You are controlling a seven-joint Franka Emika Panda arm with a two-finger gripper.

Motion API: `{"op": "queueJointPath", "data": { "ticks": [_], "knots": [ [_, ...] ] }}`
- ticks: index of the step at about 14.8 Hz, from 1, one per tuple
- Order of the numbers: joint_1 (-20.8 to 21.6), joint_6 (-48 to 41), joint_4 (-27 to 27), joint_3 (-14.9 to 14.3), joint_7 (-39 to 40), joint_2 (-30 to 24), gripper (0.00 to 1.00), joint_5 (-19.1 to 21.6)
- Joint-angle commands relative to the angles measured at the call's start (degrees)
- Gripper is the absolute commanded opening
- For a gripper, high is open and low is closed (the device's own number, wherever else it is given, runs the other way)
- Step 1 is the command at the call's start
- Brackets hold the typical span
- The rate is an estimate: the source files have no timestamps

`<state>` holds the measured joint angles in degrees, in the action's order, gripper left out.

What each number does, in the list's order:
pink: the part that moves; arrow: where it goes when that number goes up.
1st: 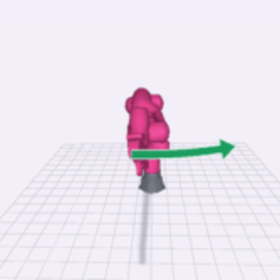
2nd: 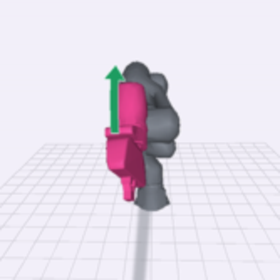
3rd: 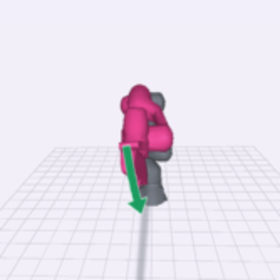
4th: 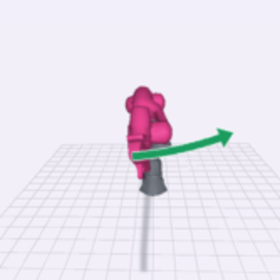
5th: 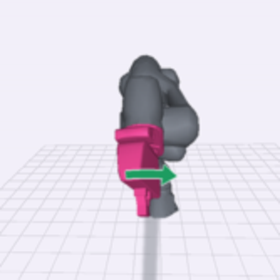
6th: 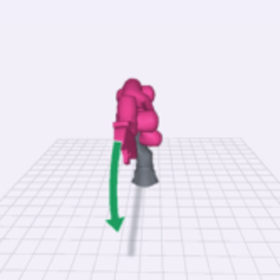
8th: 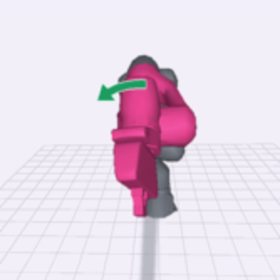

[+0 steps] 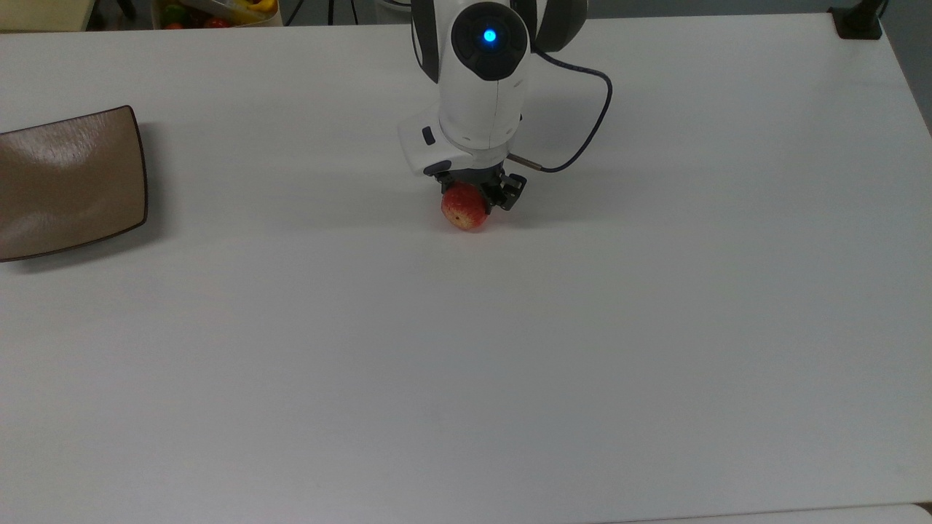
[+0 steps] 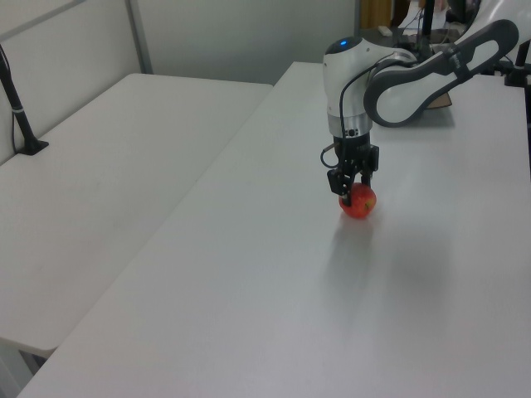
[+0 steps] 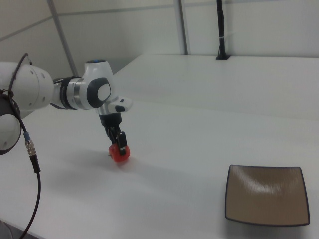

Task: Apples placed on a ceramic plate
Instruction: 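Carry the held apple over to the brown square plate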

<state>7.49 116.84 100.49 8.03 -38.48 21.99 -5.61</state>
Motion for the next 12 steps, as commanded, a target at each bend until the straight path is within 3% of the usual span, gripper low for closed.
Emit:
{"op": "queueJointPath", "data": {
  "ticks": [1, 5, 8, 12],
  "knots": [
    [-2.65, -0.21, -2.74, -0.21, -1.07, -2.12, 0.51, -1.59],
    [-5.03, -1.35, -4.77, -3.01, -0.28, -3.62, 0.52, -3.25],
    [-6.09, -0.91, -5.13, -7.75, 2.79, -3.53, 0.52, -6.42],
    [-6.79, -0.47, -6.80, -14.79, 10.34, -3.27, 0.53, -6.34]
  ]
}}
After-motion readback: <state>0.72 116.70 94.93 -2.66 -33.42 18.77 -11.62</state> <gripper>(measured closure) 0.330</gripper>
